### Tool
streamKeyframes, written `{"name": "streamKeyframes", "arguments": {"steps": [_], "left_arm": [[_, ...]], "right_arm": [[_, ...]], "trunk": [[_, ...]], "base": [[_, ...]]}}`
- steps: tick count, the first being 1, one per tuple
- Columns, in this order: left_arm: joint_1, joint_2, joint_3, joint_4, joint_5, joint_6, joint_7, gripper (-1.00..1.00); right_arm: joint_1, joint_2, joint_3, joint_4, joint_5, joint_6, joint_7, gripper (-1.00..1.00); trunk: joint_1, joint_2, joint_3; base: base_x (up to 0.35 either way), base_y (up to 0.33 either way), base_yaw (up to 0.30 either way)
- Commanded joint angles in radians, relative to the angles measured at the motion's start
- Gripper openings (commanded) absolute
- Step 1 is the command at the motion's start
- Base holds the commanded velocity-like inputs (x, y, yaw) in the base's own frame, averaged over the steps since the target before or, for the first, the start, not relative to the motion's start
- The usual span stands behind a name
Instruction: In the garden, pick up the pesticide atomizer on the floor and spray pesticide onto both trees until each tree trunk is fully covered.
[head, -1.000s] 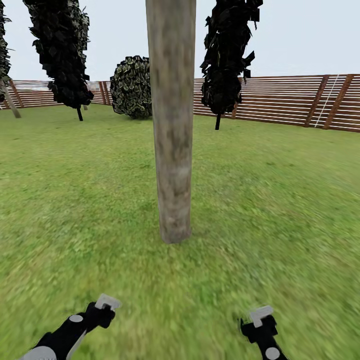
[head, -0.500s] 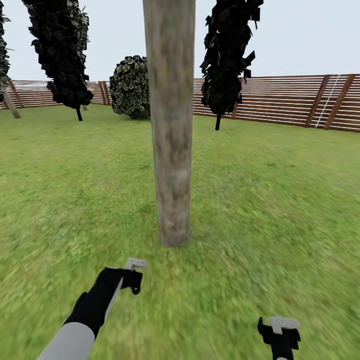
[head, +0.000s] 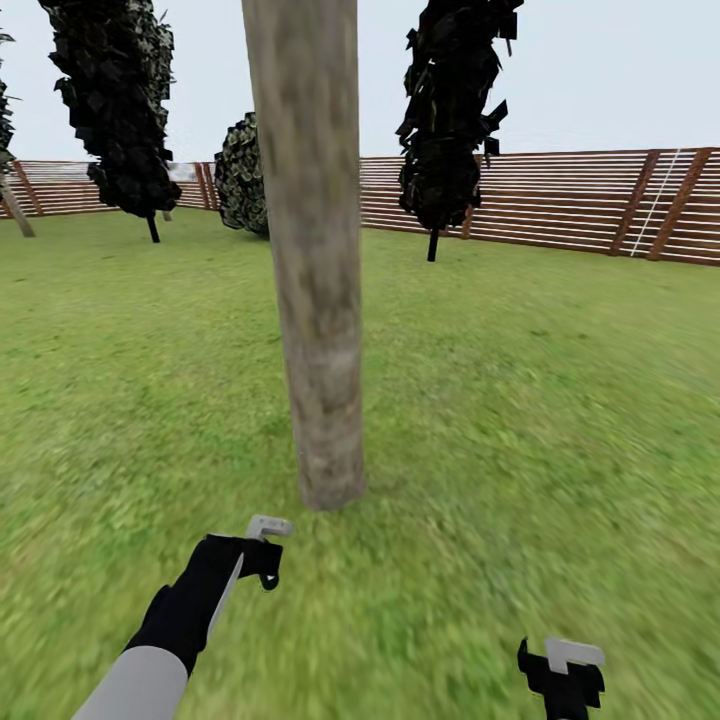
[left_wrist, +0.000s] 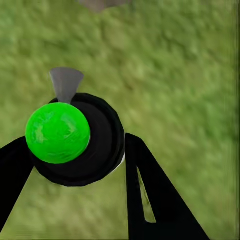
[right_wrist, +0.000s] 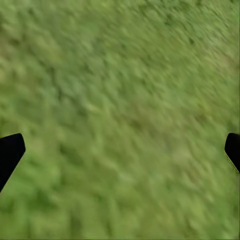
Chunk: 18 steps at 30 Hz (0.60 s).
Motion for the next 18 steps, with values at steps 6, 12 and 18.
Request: {"name": "streamKeyframes", "arguments": {"steps": [6, 12, 18], "left_arm": [[0.001, 0.000, -0.002, 0.005, 0.016, -0.001, 0.001, -1.00], [0.001, -0.001, -0.002, 0.005, 0.016, -0.002, 0.002, -1.00], [0.001, -0.001, -0.001, -0.003, 0.017, -0.003, 0.002, -1.00]], "right_arm": [[0.017, -0.002, 0.000, -0.002, -0.002, -0.002, 0.000, 1.00], [0.017, -0.002, 0.000, -0.002, -0.002, -0.002, 0.000, 1.00], [0.017, -0.002, 0.000, -0.002, -0.002, -0.002, 0.000, 1.00]], "trunk": [[0.000, 0.000, 0.000], [0.000, 0.000, 0.000], [0.000, 0.000, 0.000]], "base": [[0.091, -0.073, 0.000], [0.038, -0.036, 0.000], [0.109, -0.248, 0.000]]}}
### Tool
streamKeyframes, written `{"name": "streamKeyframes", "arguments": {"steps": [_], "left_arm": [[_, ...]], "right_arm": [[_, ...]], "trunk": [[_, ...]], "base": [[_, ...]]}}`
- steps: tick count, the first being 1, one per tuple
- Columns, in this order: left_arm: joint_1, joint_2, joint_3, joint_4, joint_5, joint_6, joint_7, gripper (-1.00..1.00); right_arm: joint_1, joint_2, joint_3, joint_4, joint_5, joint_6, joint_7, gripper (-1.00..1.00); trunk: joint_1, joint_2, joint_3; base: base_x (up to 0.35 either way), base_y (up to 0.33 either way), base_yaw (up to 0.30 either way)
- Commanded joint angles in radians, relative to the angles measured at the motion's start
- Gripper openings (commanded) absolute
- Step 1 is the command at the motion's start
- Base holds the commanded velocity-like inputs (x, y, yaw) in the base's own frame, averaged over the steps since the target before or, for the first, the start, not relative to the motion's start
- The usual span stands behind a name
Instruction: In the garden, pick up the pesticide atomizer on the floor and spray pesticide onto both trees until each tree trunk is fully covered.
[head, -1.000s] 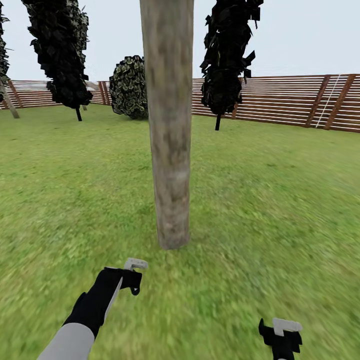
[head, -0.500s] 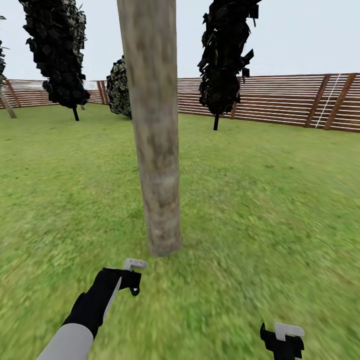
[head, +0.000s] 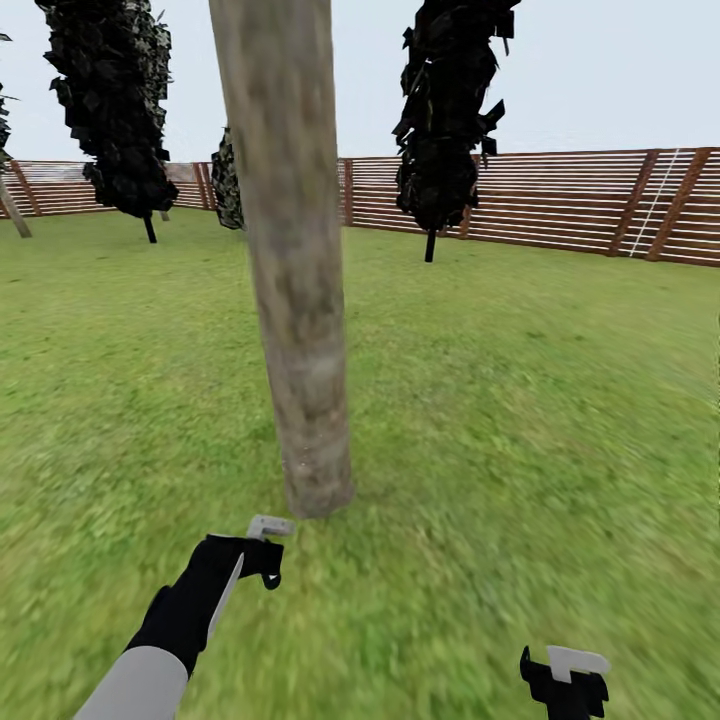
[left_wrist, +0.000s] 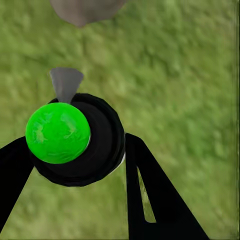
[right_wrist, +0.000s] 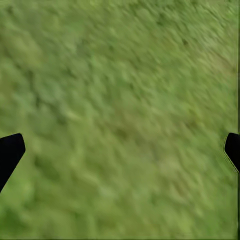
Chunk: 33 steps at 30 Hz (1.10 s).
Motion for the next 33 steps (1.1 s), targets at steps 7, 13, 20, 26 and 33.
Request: {"name": "streamKeyframes", "arguments": {"steps": [7, 13, 20, 26, 33], "left_arm": [[0.000, 0.000, 0.000, -0.005, 0.000, 0.000, 0.000, -1.00], [-0.008, -0.005, -0.003, -0.006, 0.001, -0.009, -0.001, -1.00], [-0.015, 0.115, 0.111, -0.005, -0.001, -0.007, -0.014, -1.00], [-0.041, 0.035, 0.058, -0.007, -0.003, 0.003, -0.015, -1.00], [-0.130, 0.077, 0.056, -0.007, -0.004, 0.012, -0.015, -1.00]], "right_arm": [[0.000, 0.000, 0.000, 0.000, 0.000, 0.000, 0.000, 1.00], [0.001, 0.000, 0.000, 0.000, 0.001, 0.000, 0.000, 1.00], [0.001, 0.000, 0.000, 0.000, 0.002, 0.001, 0.000, 1.00], [0.000, 0.000, 0.000, 0.000, 0.002, 0.002, 0.000, 1.00], [0.001, 0.000, 0.000, 0.000, 0.002, 0.002, 0.000, 1.00]], "trunk": [[0.000, 0.000, 0.000], [0.000, 0.000, 0.000], [0.000, 0.000, 0.000], [0.000, 0.000, 0.000], [0.000, 0.000, 0.000]], "base": [[0.081, -0.274, 0.000], [-0.047, -0.049, 0.000], [-0.001, 0.000, 0.000], [0.000, 0.000, 0.000], [0.000, 0.000, 0.000]]}}
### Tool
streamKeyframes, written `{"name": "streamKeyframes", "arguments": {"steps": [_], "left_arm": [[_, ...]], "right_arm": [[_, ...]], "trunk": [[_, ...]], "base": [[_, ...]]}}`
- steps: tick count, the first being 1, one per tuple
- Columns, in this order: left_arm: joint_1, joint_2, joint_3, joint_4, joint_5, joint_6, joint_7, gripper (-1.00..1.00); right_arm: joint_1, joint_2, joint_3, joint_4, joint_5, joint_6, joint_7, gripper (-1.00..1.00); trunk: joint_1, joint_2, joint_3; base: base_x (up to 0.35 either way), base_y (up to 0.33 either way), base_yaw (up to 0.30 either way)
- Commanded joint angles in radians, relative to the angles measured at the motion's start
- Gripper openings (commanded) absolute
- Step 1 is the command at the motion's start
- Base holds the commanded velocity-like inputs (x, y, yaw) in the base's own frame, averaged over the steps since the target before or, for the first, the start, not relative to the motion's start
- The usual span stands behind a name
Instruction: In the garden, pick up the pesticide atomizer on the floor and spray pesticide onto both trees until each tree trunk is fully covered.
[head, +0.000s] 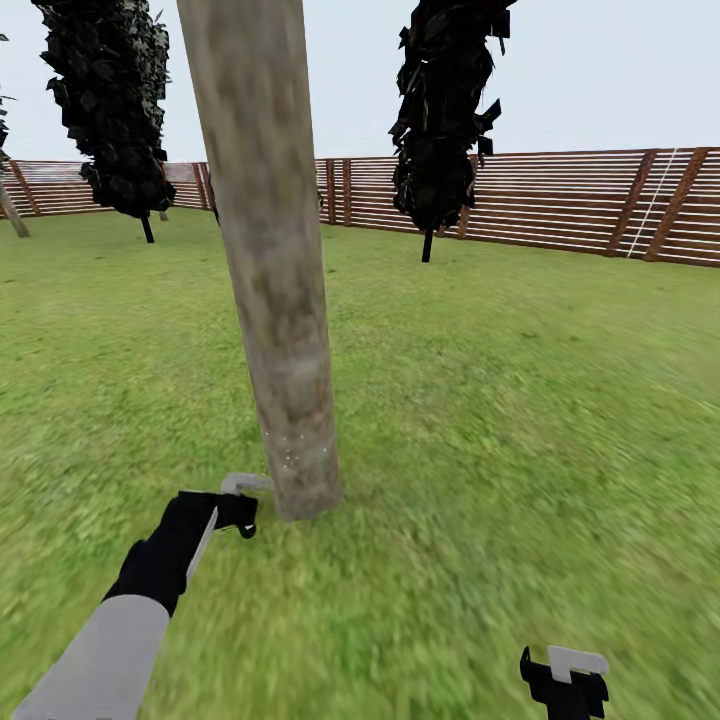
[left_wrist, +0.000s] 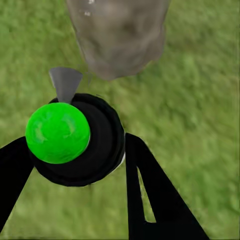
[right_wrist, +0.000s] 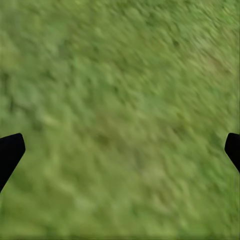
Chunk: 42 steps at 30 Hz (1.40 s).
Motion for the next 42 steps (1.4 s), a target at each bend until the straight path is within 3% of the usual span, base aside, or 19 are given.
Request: {"name": "streamKeyframes", "arguments": {"steps": [1, 2, 5, 7, 10, 13, 17, 21, 25, 27, 30, 31, 32, 35, 42], "left_arm": [[-0.003, 0.033, 0.000, 0.000, 0.014, 0.002, -0.001, -1.00], [-0.006, 0.061, 0.001, 0.001, 0.015, 0.003, -0.004, -1.00], [-0.009, 0.062, -0.007, 0.000, 0.014, 0.003, -0.009, -1.00], [-0.042, -0.002, -0.010, 0.004, 0.010, 0.011, -0.009, -1.00], [-0.072, -0.024, -0.012, 0.003, 0.011, 0.046, -0.011, -1.00], [-0.088, -0.006, -0.013, 0.000, 0.010, 0.063, -0.011, -1.00], [-0.091, 0.065, -0.013, -0.003, 0.012, 0.066, -0.029, -1.00], [-0.091, 0.053, -0.016, -0.018, 0.011, 0.066, -0.036, -1.00], [-0.106, 0.004, -0.029, -0.059, 0.008, 0.071, -0.037, -1.00], [-0.120, -0.005, -0.030, -0.061, 0.007, 0.073, -0.037, -1.00], [-0.126, 0.008, -0.027, -0.062, 0.003, 0.089, -0.037, -1.00], [-0.127, 0.023, -0.025, -0.062, 0.002, 0.107, -0.037, -1.00], [-0.127, 0.054, -0.022, -0.062, 0.007, 0.127, -0.038, -1.00], [-0.121, 0.085, -0.024, -0.062, 0.011, 0.140, -0.039, -1.00], [-0.109, 0.077, -0.026, -0.055, 0.009, 0.137, -0.035, -1.00]], "right_arm": [[0.000, 0.000, 0.000, 0.000, 0.000, 0.000, 0.000, 1.00], [0.000, 0.000, 0.000, 0.000, 0.000, 0.000, 0.000, 1.00], [0.000, 0.000, 0.000, 0.000, 0.000, 0.000, 0.000, 1.00], [0.000, 0.000, 0.000, 0.000, 0.001, 0.000, 0.000, 1.00], [-0.001, 0.000, 0.001, 0.000, 0.001, 0.000, 0.000, 1.00], [0.000, 0.000, 0.001, -0.001, 0.002, 0.000, 0.000, 1.00], [0.000, 0.000, 0.001, -0.001, 0.002, 0.000, 0.000, 1.00], [0.000, 0.000, 0.001, -0.001, 0.002, 0.000, 0.000, 1.00], [0.000, 0.000, 0.001, -0.001, 0.002, 0.000, 0.000, 1.00], [-0.001, 0.000, 0.001, -0.001, 0.002, 0.000, 0.000, 1.00], [-0.001, 0.000, 0.001, -0.001, 0.002, 0.000, 0.000, 1.00], [-0.001, 0.000, 0.001, -0.001, 0.002, 0.000, 0.000, 1.00], [0.000, 0.000, 0.001, -0.001, 0.002, 0.000, 0.000, 1.00], [-0.001, 0.000, 0.001, -0.001, 0.002, 0.000, 0.000, 1.00], [0.000, 0.000, 0.001, -0.001, 0.002, 0.000, 0.000, 1.00]], "trunk": [[0.000, 0.000, 0.000], [0.000, 0.000, 0.000], [0.000, 0.000, 0.000], [0.000, 0.000, 0.000], [0.000, 0.000, 0.000], [0.000, 0.000, 0.000], [0.000, 0.000, 0.000], [0.000, 0.000, 0.000], [0.000, 0.000, 0.000], [0.000, 0.000, 0.000], [0.000, 0.000, 0.000], [0.000, 0.000, 0.000], [0.000, 0.000, 0.000], [0.000, 0.000, 0.000], [0.000, 0.000, 0.000]], "base": [[0.000, 0.000, 0.000], [0.000, 0.000, 0.000], [0.000, 0.000, 0.000], [0.000, 0.000, 0.000], [0.000, 0.000, 0.000], [0.000, 0.000, 0.000], [0.000, 0.000, -0.068], [-0.189, 0.000, -0.096], [-0.333, 0.000, -0.007], [-0.212, 0.000, -0.001], [-0.039, 0.000, 0.000], [-0.013, 0.000, 0.000], [-0.005, 0.000, 0.000], [-0.002, 0.000, 0.000], [0.143, -0.117, 0.195]]}}
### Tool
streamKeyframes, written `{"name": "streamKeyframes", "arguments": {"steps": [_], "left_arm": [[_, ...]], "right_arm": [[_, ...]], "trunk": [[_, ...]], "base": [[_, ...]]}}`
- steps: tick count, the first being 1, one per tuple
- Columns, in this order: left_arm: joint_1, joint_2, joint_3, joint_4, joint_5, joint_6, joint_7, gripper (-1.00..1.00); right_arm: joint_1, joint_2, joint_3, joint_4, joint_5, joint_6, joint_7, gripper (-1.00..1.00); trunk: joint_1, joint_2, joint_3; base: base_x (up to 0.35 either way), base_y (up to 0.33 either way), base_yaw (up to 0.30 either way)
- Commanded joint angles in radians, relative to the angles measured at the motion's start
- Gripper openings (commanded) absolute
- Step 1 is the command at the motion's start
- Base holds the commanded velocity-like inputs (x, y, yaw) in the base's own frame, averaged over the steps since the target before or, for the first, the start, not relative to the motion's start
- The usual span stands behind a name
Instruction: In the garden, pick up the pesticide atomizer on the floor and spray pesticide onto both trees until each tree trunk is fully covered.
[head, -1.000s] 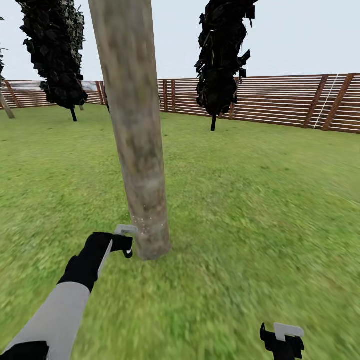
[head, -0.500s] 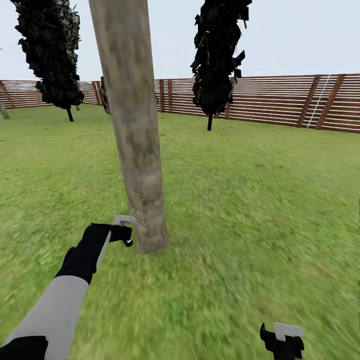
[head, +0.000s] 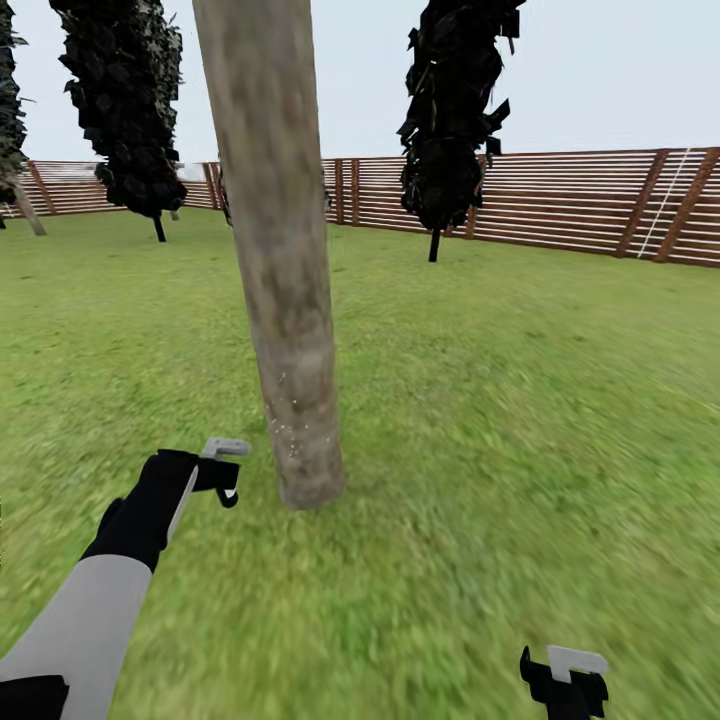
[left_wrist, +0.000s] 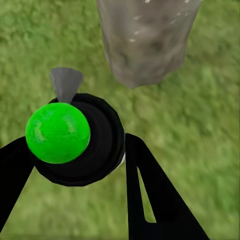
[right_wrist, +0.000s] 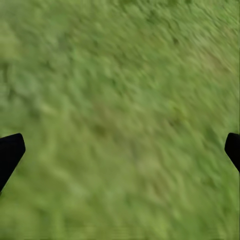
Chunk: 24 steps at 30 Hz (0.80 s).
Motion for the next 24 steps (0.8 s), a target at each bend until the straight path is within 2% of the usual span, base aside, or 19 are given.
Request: {"name": "streamKeyframes", "arguments": {"steps": [1, 4, 11, 24], "left_arm": [[0.000, 0.000, 0.001, 0.003, 0.000, 0.000, 0.002, -1.00], [0.000, -0.001, 0.001, 0.006, 0.000, 0.000, 0.006, -1.00], [0.003, -0.014, 0.000, 0.009, -0.001, -0.002, 0.008, -1.00], [0.003, -0.013, 0.000, -0.002, -0.001, -0.001, 0.008, -1.00]], "right_arm": [[0.000, 0.000, 0.000, 0.000, 0.000, 0.000, 0.000, 1.00], [0.000, 0.000, 0.000, 0.000, 0.000, 0.000, 0.000, 1.00], [0.000, -0.001, 0.000, 0.000, 0.000, 0.000, 0.000, 1.00], [-0.001, 0.000, 0.000, 0.000, 0.000, 0.000, 0.000, 1.00]], "trunk": [[0.000, 0.000, 0.000], [0.000, 0.000, 0.000], [0.000, 0.000, 0.000], [0.000, 0.000, 0.000]], "base": [[0.227, -0.193, 0.087], [0.188, -0.216, 0.034], [0.017, -0.270, 0.002], [0.062, -0.274, 0.000]]}}
